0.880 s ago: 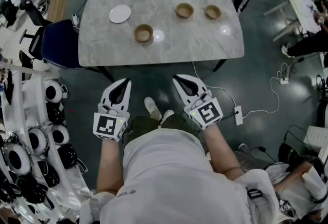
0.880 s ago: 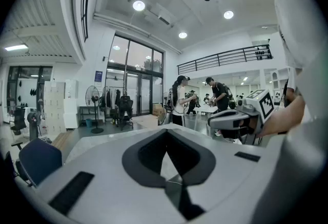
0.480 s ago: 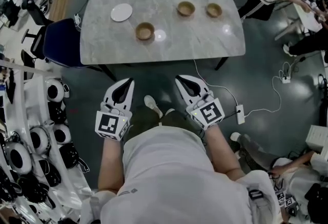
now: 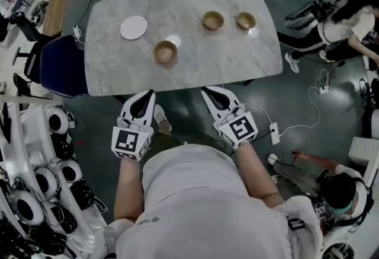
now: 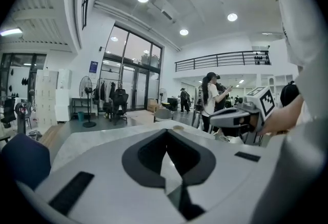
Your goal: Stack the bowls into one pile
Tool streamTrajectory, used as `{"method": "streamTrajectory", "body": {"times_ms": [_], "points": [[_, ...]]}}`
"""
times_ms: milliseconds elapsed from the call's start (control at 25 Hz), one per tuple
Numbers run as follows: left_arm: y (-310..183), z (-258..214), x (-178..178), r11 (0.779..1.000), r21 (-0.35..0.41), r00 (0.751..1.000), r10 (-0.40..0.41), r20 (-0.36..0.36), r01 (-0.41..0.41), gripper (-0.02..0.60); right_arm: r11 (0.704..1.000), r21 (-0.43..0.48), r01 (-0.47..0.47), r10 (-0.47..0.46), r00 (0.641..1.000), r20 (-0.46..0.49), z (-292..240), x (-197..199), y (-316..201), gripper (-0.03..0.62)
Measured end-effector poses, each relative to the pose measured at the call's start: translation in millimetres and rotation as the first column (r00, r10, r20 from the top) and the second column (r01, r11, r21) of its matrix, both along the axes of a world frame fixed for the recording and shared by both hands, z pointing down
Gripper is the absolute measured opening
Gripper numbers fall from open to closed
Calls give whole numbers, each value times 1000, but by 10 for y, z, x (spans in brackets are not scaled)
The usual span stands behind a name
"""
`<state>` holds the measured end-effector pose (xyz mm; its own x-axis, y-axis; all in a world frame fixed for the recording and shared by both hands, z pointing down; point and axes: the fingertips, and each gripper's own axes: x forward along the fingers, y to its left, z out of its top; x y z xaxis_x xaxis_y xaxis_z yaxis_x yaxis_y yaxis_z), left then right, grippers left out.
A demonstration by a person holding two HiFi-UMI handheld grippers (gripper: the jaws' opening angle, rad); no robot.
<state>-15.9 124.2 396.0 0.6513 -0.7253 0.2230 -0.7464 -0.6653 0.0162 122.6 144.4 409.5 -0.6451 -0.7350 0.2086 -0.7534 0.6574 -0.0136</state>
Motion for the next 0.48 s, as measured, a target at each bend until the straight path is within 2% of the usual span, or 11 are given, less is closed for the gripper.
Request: {"method": "streamTrajectory", "body": {"times_ms": [240, 480], "points": [[-888, -27, -307, 998, -10, 998, 61, -15, -61, 3, 999, -14, -33, 32, 999, -40, 49, -369, -857, 11], [-1477, -16, -720, 994, -38, 995, 99, -6, -99, 3, 996, -21, -91, 89, 994, -69, 59, -699, -1414, 11]]}}
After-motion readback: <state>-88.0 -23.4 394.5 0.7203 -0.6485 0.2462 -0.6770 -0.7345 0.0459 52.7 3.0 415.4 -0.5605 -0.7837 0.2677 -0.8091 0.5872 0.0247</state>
